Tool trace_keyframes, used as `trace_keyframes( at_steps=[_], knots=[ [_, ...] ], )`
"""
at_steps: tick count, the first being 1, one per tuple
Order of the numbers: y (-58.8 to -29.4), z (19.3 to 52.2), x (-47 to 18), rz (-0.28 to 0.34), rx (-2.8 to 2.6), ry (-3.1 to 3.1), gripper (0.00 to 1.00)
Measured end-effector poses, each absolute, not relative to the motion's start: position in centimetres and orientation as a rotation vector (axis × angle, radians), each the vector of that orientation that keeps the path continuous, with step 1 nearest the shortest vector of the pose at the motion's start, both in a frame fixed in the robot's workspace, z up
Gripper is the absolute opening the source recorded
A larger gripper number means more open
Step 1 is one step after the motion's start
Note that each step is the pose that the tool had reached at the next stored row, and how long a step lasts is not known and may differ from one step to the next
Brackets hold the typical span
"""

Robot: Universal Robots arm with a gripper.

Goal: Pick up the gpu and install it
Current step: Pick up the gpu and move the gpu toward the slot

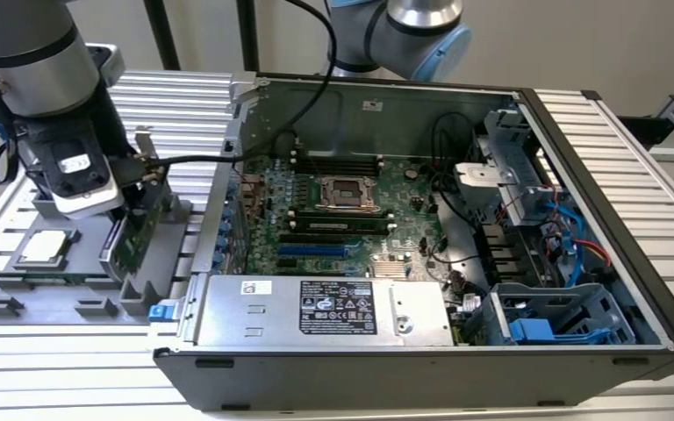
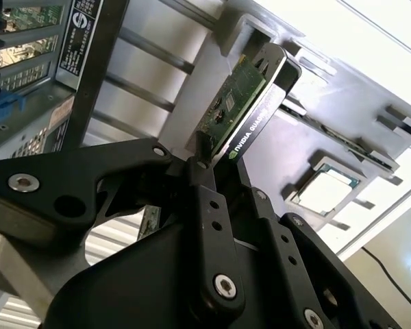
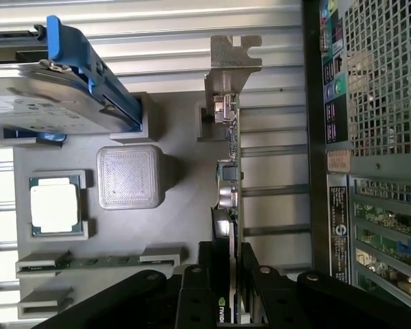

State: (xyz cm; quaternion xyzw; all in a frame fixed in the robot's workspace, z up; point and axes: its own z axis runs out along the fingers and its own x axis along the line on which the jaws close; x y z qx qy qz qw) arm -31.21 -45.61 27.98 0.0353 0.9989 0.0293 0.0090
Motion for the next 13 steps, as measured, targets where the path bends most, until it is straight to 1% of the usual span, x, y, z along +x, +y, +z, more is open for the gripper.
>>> trace_keyframes(
  at_steps=[13],
  knots=[
    [-45.61,28.80,-31.22,0.092,0.110,3.120,0.00]
  ],
)
